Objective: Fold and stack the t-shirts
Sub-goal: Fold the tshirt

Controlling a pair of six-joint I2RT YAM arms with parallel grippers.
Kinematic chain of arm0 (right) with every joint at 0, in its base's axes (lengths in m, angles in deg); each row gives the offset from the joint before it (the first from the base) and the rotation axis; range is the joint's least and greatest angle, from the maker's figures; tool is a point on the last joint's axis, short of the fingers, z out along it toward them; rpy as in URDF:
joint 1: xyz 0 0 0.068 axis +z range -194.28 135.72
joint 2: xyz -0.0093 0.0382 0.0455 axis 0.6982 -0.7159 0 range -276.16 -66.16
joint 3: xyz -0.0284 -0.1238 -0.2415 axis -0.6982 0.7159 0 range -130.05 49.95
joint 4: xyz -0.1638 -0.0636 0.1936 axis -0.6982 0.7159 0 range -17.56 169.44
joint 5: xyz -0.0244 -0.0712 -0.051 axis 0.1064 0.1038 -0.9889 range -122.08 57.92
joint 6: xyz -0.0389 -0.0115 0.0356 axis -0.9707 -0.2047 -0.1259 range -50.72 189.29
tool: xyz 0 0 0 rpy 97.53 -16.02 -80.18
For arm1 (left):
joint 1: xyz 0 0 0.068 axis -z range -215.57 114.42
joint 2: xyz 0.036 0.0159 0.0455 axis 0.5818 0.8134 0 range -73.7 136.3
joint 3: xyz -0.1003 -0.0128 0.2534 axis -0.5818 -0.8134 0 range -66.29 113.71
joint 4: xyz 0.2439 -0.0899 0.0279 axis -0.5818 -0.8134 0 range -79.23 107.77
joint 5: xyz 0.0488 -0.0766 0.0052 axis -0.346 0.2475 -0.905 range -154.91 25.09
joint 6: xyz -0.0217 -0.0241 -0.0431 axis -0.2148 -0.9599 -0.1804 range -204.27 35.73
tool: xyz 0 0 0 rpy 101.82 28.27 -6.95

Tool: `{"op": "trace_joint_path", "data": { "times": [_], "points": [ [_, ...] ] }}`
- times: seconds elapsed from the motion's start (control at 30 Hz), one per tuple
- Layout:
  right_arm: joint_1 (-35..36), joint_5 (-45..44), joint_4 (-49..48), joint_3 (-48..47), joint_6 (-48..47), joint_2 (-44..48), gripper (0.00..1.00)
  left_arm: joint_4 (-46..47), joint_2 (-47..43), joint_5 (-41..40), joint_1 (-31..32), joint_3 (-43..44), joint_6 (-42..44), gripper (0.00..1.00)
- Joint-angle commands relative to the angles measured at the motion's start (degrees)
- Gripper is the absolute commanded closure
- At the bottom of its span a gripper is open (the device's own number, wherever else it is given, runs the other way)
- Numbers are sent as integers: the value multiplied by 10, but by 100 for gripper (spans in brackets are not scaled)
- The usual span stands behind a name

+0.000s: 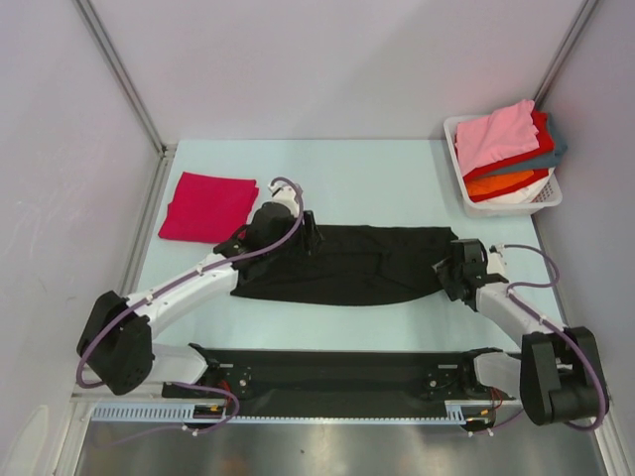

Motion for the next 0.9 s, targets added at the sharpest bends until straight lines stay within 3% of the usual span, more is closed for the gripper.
{"op": "trace_joint_path", "data": {
  "times": [0.0,0.07,0.37,0.5,0.53,0.6,0.63,0.77,0.87],
  "points": [
    [-12,5,-34,-5,-36,-52,43,11,-36,-6,-11,-32,-16,38],
    [-14,13,-65,-27,-55,-96,50,8,-53,-8,-13,-49,-17,38],
    [-3,35,-135,-205,-110,-320,49,-28,-129,-26,-34,-108,-11,38],
    [18,34,-165,-337,-154,-428,45,-38,-161,-29,-38,-135,-15,38],
    [21,41,-158,-413,-163,-487,44,-39,-165,-27,-38,-146,-19,38],
    [18,97,-154,-504,-184,-547,43,-37,-170,-19,-38,-158,-22,38],
    [14,116,-151,-594,-192,-580,39,-39,-175,-14,-37,-167,-22,38],
    [7,110,-5,-802,-229,-704,23,-55,-205,-47,-28,-183,-14,38],
    [-7,90,-2,-791,-248,-690,17,-88,-229,-89,-6,-183,-9,36]
  ]
}}
